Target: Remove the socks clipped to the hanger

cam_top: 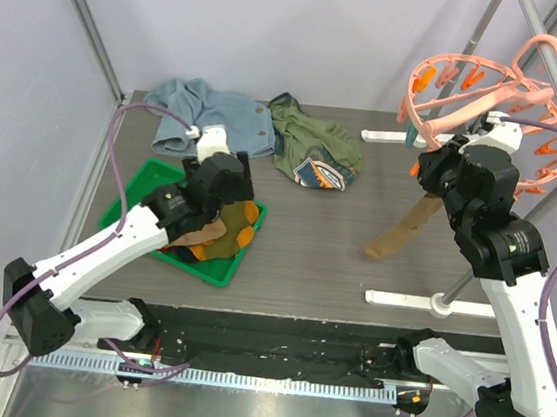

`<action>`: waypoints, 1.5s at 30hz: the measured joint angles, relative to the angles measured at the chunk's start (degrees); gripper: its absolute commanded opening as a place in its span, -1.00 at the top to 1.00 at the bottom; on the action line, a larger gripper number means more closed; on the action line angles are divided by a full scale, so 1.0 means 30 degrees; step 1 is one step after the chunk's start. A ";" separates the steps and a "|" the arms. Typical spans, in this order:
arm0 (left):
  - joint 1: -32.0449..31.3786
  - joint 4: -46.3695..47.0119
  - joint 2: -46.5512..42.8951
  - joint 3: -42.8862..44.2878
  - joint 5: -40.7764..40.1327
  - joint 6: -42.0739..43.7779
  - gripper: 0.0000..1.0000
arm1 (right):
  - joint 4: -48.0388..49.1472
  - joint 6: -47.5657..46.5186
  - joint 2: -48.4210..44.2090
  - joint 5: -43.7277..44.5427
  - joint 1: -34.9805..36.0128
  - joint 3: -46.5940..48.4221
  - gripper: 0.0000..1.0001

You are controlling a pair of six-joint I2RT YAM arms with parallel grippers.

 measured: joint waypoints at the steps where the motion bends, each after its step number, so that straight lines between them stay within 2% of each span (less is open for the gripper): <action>1: -0.0415 0.0466 0.0087 0.0007 0.0197 0.0372 -0.69 | 0.0000 0.0073 0.0007 -0.0073 0.0000 0.0029 0.98; 5: -0.2623 0.2922 0.1297 0.0517 0.1362 0.2397 -0.69 | -0.0015 0.0226 0.0000 -0.0299 0.0000 0.0255 0.99; 11: -0.4881 0.6054 0.4255 0.2769 0.3286 0.4452 -0.71 | -0.0131 0.0474 -0.0248 -0.0291 0.0000 0.0634 0.98; 17: -0.7431 1.0994 0.7708 0.4488 0.5311 0.6841 -0.74 | -0.0189 0.0641 -0.0444 -0.0291 0.0000 0.1297 0.98; 22: -0.8444 1.4243 1.0710 0.5668 0.7060 0.8131 -0.77 | -0.0255 0.0641 -0.0474 -0.0284 0.0000 0.1377 0.98; 30: -0.8604 1.7471 1.4877 0.8094 0.8896 0.8633 -0.75 | -0.0328 0.0656 -0.0474 -0.0379 0.0000 0.1377 0.98; 31: -0.8604 1.7770 1.5227 0.8247 0.8954 0.8626 -0.71 | -0.0328 0.0656 -0.0474 -0.0423 0.0000 0.1377 0.98; 34: -0.8604 1.8476 1.6174 0.8867 0.9027 0.8568 0.10 | -0.0328 0.0656 -0.0474 -0.0474 0.0000 0.1377 0.98; 35: -0.8604 1.8564 1.6378 0.9005 0.9056 0.8480 0.53 | -0.0328 0.0656 -0.0474 -0.0488 0.0000 0.1377 0.96; 37: -0.8604 1.8812 1.6728 0.9216 0.9187 0.8553 0.88 | -0.0328 0.0648 -0.0474 -0.0525 0.0000 0.1377 0.92; 38: -0.8604 1.8855 1.6779 0.9245 0.9260 0.8510 1.00 | -0.0328 0.0648 -0.0481 -0.0568 0.0000 0.1377 0.84; 40: -0.8604 1.8892 1.6779 0.9245 0.9398 0.8524 1.00 | -0.0328 0.0641 -0.0481 -0.0605 0.0000 0.1377 0.74; 43: -0.8604 1.8994 1.6728 0.9202 0.9377 0.8531 1.00 | -0.0335 0.0648 -0.0525 -0.0612 0.0000 0.1377 0.44; 45: -0.8604 1.9169 1.6538 0.8830 0.9318 0.8524 1.00 | -0.0364 0.0685 -0.0554 -0.0627 0.0000 0.1377 0.33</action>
